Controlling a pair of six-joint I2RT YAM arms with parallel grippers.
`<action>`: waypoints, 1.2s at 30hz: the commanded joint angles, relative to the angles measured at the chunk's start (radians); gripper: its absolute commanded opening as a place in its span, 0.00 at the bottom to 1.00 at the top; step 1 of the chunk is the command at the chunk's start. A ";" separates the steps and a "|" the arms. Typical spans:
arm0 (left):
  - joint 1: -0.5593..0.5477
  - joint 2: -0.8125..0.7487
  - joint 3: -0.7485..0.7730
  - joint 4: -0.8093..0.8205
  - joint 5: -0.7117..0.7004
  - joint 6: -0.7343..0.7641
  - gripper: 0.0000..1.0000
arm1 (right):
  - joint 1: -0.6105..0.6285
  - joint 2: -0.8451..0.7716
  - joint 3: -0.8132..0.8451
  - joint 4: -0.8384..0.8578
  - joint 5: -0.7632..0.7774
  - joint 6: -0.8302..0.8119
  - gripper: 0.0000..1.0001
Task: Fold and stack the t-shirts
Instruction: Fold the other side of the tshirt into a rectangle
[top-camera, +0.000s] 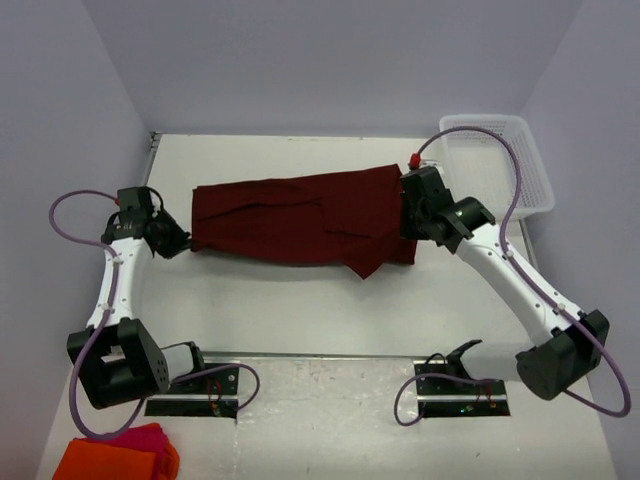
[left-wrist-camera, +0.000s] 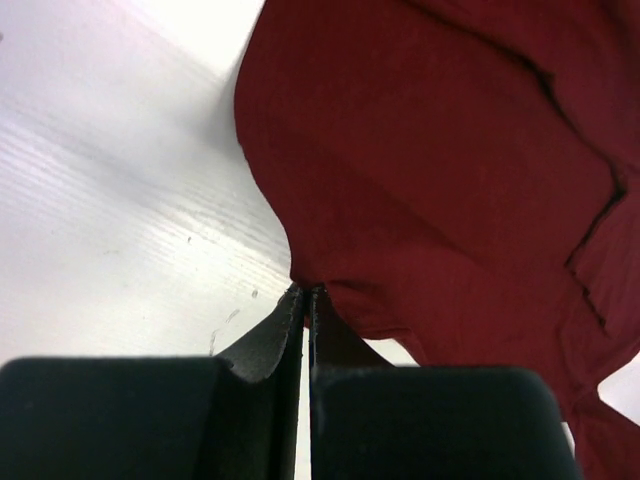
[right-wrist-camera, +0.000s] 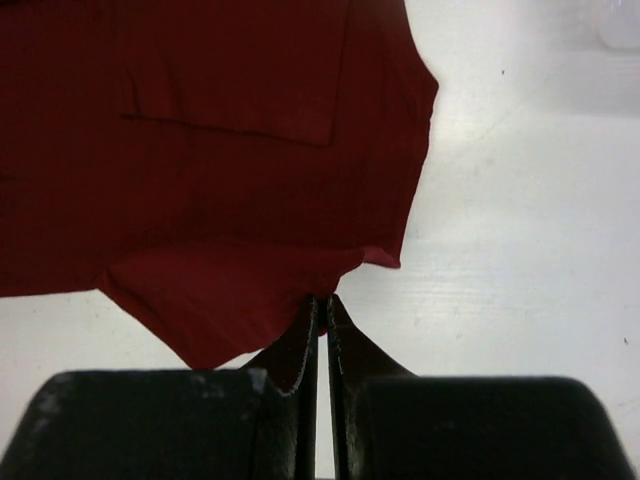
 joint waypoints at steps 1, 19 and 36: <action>0.009 0.043 0.087 0.057 -0.016 -0.029 0.00 | -0.040 0.065 0.101 0.060 -0.057 -0.087 0.00; 0.009 0.220 0.127 0.152 -0.013 -0.038 0.00 | -0.149 0.430 0.485 0.071 -0.146 -0.184 0.00; 0.009 0.293 0.143 0.188 -0.007 -0.034 0.00 | -0.198 0.671 0.802 -0.012 -0.180 -0.244 0.00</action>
